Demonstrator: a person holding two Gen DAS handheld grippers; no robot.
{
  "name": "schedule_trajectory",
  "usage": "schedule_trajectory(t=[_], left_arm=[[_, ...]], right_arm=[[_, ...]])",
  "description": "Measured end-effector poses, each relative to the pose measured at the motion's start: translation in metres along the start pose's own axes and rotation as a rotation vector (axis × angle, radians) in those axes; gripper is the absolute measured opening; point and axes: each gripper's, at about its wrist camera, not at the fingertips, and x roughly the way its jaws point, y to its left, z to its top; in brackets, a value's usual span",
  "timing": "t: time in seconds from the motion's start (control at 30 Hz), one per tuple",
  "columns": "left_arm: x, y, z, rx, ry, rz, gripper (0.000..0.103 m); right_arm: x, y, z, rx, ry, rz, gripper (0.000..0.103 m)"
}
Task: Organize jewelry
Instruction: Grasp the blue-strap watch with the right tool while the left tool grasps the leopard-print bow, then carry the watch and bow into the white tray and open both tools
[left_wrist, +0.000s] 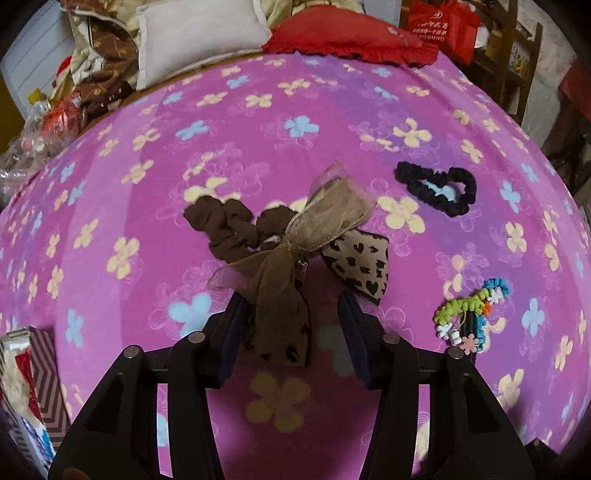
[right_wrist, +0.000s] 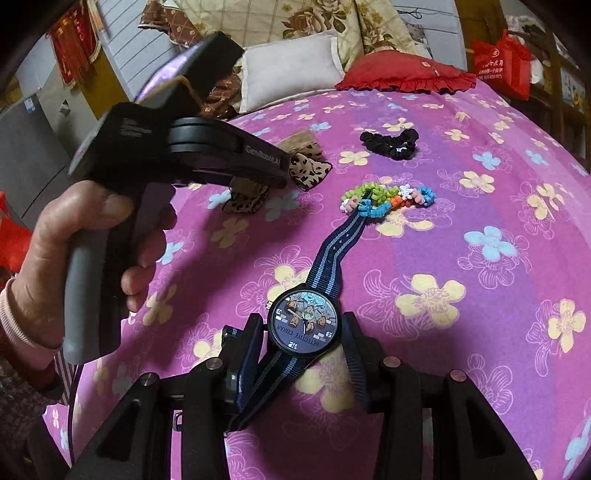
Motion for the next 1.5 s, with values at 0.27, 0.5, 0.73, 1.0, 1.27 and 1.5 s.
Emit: schedule_trajectory(t=[0.27,0.5,0.73,1.0,1.27,1.5], left_arm=[[-0.051,0.039,-0.032,-0.124,-0.032,-0.108,0.003],[-0.131,0.065,-0.11,-0.158,-0.122,-0.138,0.003],[-0.199,0.09,-0.18,-0.221,-0.251,-0.125,0.003],[-0.254,0.137,-0.231,-0.312,-0.379,-0.049,0.003],[-0.263,0.212,-0.275,-0.488,-0.406,0.014,0.003],[-0.257,0.258,-0.3,-0.573,-0.408,0.105,0.003]], right_arm=[[-0.002,-0.003,-0.002,0.044,-0.015,0.036,0.041],[-0.014,0.007,-0.003,0.028,-0.044,0.062,0.041],[-0.026,0.028,-0.013,-0.01,-0.055,0.061,0.041],[-0.054,0.063,-0.021,-0.064,-0.089,0.071,0.041],[-0.072,0.103,-0.017,-0.116,-0.081,0.096,0.041],[-0.08,0.161,-0.01,-0.215,-0.08,0.127,0.041]])
